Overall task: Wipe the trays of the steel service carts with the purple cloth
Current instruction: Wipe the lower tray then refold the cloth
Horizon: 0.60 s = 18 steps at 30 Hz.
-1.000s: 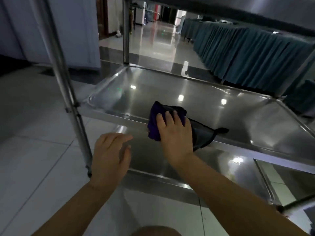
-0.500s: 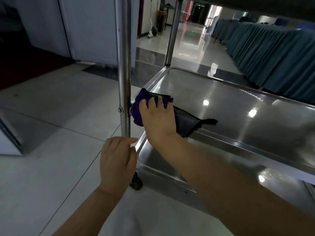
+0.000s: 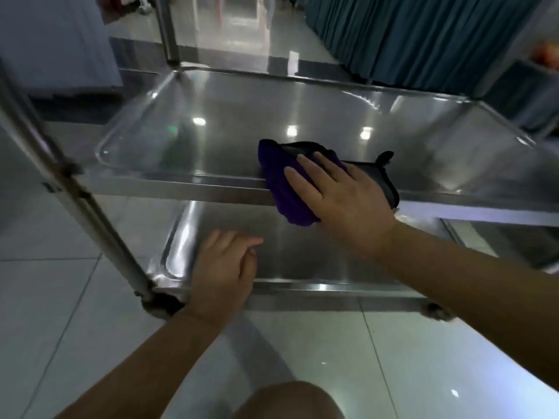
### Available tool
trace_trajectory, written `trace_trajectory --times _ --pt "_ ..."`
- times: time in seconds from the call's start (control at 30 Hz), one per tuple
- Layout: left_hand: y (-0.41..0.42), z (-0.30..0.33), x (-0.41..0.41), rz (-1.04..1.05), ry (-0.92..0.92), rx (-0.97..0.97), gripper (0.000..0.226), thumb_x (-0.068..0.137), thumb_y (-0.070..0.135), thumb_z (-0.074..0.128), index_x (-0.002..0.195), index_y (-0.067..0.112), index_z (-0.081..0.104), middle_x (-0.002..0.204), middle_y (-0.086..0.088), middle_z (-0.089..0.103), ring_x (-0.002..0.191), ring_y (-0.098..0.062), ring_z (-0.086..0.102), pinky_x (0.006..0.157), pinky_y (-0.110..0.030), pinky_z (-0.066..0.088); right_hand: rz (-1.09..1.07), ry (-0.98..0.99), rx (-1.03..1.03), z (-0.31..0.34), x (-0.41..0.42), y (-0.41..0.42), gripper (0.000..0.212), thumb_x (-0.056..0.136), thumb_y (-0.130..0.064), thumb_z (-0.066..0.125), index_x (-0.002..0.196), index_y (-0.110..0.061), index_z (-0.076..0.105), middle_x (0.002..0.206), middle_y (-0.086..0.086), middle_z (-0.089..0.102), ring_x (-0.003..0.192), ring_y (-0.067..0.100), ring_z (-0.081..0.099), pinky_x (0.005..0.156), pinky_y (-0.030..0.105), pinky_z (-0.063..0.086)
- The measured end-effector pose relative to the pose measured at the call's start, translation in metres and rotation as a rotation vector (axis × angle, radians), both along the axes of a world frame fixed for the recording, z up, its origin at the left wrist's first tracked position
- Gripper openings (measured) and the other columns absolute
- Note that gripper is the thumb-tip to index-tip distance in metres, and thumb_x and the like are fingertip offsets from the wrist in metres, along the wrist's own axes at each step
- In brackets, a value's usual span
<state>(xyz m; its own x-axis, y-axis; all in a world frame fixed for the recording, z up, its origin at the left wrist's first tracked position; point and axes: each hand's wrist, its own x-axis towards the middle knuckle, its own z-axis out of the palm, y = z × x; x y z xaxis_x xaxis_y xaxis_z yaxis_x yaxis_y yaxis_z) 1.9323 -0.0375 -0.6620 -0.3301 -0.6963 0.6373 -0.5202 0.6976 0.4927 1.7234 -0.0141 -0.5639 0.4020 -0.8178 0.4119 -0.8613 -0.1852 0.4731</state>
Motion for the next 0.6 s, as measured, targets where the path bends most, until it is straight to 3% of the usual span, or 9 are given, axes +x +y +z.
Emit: trace_trajectory --times 0.13,0.27,0.43,0.53,0.6 --pt "0.019 -0.007 -0.074 -0.243 -0.096 -0.004 0.028 0.085 0.015 0.046 0.093 0.008 0.073 0.082 -0.005 0.066 0.083 -0.014 0.048 0.073 -0.025 0.039 -0.063 0.018 0.026 0.005 -0.095 0.048 0.078 0.077 -0.024 0.08 0.141 -0.009 0.039 0.14 0.023 0.049 0.124 0.041 0.052 0.092 0.048 0.049" --pt "0.03 -0.013 -0.134 -0.473 -0.233 -0.045 0.027 0.085 0.015 0.047 0.092 0.011 0.072 0.086 -0.005 0.065 0.086 -0.018 0.051 0.074 -0.03 0.043 -0.145 -0.088 0.035 0.004 -0.18 0.101 0.072 0.085 -0.02 0.074 0.145 -0.013 0.034 0.144 0.022 0.044 0.129 0.04 0.047 0.099 0.053 0.046" --pt "0.036 -0.018 -0.183 -0.574 -0.443 -0.107 0.028 0.082 0.021 0.044 0.086 0.016 0.072 0.084 0.001 0.064 0.086 -0.014 0.047 0.073 -0.025 0.036 -0.176 -0.283 -0.148 -0.026 -0.247 0.17 0.067 0.086 -0.014 0.073 0.142 -0.009 0.037 0.146 0.023 0.039 0.136 0.038 0.038 0.103 0.057 0.041" --pt "0.037 -0.023 -0.205 -0.606 -0.566 -0.145 0.03 0.081 0.025 0.042 0.083 0.021 0.072 0.081 0.007 0.062 0.083 -0.01 0.045 0.07 -0.022 0.039 -0.151 -0.48 -0.293 -0.062 -0.266 0.205 0.053 0.092 -0.012 0.066 0.137 -0.005 0.04 0.144 0.025 0.039 0.135 0.039 0.04 0.106 0.05 0.04" --pt "0.04 -0.025 -0.219 -0.594 -0.642 -0.152 0.022 0.078 0.028 0.05 0.079 0.027 0.072 0.078 0.012 0.062 0.079 -0.006 0.05 0.066 -0.018 0.044 -0.184 -0.619 -0.325 -0.094 -0.274 0.218 0.06 0.084 -0.004 0.072 0.135 -0.005 0.041 0.145 0.021 0.038 0.132 0.037 0.041 0.11 0.039 0.039"
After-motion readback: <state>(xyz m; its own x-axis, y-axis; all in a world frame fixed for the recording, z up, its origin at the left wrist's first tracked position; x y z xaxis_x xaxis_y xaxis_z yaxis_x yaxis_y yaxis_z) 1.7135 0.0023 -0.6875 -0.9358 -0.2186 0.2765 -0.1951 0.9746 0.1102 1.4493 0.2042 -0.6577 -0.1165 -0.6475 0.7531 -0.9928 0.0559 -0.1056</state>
